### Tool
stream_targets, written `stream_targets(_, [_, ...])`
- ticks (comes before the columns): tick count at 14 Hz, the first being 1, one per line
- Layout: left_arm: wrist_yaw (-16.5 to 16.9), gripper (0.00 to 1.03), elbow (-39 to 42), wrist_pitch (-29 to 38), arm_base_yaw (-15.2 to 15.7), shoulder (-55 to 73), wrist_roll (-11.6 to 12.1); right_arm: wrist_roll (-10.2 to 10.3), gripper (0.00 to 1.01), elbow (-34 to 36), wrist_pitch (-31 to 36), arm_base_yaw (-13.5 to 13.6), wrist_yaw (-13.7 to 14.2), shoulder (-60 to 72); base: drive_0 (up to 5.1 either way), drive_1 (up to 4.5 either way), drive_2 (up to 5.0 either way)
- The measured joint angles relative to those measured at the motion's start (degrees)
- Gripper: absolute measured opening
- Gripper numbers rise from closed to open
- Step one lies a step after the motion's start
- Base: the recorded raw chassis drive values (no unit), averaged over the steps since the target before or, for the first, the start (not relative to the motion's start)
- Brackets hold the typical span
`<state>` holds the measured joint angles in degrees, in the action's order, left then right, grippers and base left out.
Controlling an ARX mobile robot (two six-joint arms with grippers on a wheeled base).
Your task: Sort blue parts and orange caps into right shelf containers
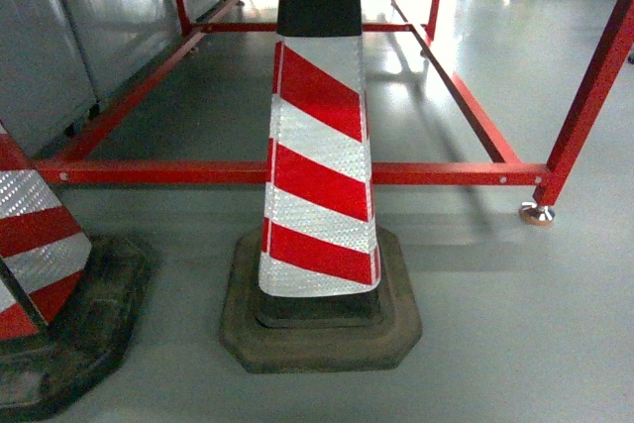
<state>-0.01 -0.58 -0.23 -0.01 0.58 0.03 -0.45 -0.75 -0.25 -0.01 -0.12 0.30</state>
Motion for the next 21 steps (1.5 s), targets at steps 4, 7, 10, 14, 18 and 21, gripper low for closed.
stream_targets(4, [0.00,0.98,0.00,0.00,0.00,0.00,-0.02,0.00,0.98,0.00,0.00,0.00,0.00,0.00,0.0,0.00,0.0])
stream_targets(7, [0.00,0.98,0.00,0.02,0.00,0.00,-0.02,0.00,0.98,0.00,0.00,0.00,0.00,0.00,0.0,0.00,0.0])
stream_targets(10, [0.00,0.98,0.00,0.00,0.00,0.00,0.00,0.00,0.98,0.00,0.00,0.00,0.00,0.00,0.0,0.00,0.0])
stream_targets(14, [-0.09,0.98,0.00,-0.11,0.00,0.00,0.00,0.02,0.98,0.00,-0.11,0.00,0.09,0.00,0.0,0.00,0.0])
stream_targets(18, [0.07,0.98,0.00,0.02,0.00,0.00,0.00,0.09,0.98,0.00,-0.07,0.00,0.15,0.00,0.0,0.00,0.0])
stream_targets(21, [0.04,0.98,0.00,0.02,0.00,0.00,0.02,0.31,0.98,0.02,-0.02,0.00,0.13,0.00,0.0,0.00,0.0])
